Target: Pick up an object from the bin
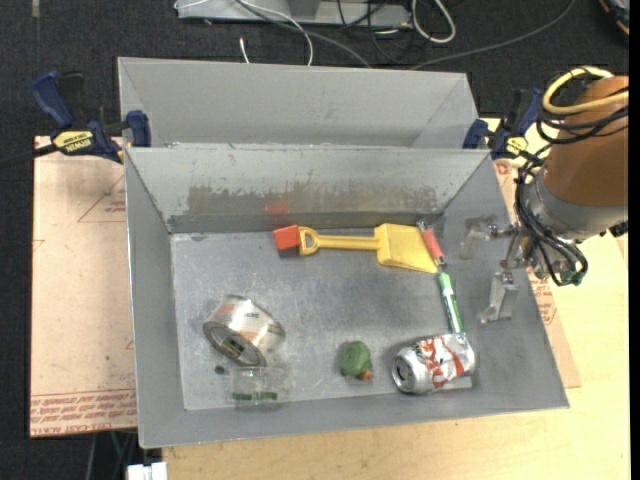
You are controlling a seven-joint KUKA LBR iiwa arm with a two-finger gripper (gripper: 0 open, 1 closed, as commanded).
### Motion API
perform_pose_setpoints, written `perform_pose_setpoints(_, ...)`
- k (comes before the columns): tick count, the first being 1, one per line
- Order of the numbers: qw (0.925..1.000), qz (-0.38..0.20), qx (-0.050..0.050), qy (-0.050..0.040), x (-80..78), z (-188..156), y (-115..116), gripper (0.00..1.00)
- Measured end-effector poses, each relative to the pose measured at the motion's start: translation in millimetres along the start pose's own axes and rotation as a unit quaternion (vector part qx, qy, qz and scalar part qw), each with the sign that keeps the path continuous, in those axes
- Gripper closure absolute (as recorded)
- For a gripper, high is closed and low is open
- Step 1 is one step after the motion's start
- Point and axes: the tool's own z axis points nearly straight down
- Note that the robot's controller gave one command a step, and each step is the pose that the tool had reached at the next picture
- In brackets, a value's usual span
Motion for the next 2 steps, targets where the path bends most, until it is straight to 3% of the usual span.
perform_pose_setpoints(1, 1.0, -0.001, 0.001, -0.003, -1.0, -4, 1, 0.0)
perform_pose_setpoints(2, 1.0, 0.005, 0.0, 0.0019, -1.4, -18, 7, 0.0)
